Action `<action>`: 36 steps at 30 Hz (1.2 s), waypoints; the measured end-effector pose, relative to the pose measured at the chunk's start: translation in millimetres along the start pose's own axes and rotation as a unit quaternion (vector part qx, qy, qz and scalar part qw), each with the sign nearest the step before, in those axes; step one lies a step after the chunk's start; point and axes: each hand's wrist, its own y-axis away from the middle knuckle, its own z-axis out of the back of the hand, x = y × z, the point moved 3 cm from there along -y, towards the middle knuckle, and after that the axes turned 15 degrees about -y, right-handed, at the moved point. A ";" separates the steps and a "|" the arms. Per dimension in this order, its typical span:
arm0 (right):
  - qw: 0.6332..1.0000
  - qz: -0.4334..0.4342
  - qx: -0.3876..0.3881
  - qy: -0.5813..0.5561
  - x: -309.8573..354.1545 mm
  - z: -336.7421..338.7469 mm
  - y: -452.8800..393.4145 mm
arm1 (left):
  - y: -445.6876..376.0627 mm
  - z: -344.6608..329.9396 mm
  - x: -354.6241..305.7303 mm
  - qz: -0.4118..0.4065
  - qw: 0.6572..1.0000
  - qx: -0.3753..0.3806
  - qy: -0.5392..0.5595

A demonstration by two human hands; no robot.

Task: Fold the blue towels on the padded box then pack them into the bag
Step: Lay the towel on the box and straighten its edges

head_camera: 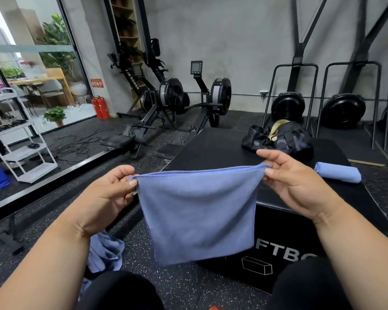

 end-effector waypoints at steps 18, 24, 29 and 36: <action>0.980 -0.101 0.082 -0.149 -41.5 -96.6 -16.3 | -12.2 -103.6 -26.0 -0.010 0.984 0.178 0.001; 0.985 -0.112 0.075 -0.108 -59.3 -107.4 -10.1 | -10.9 -110.1 -17.7 -0.099 0.974 0.137 -0.151; 0.989 -0.090 0.072 -0.093 -58.5 -111.1 -6.4 | -5.0 -108.5 -20.1 -0.131 0.970 0.082 -0.186; 0.991 -0.069 0.093 -0.061 -55.4 -112.0 -1.1 | -4.4 -102.5 -21.3 -0.133 0.976 0.056 -0.165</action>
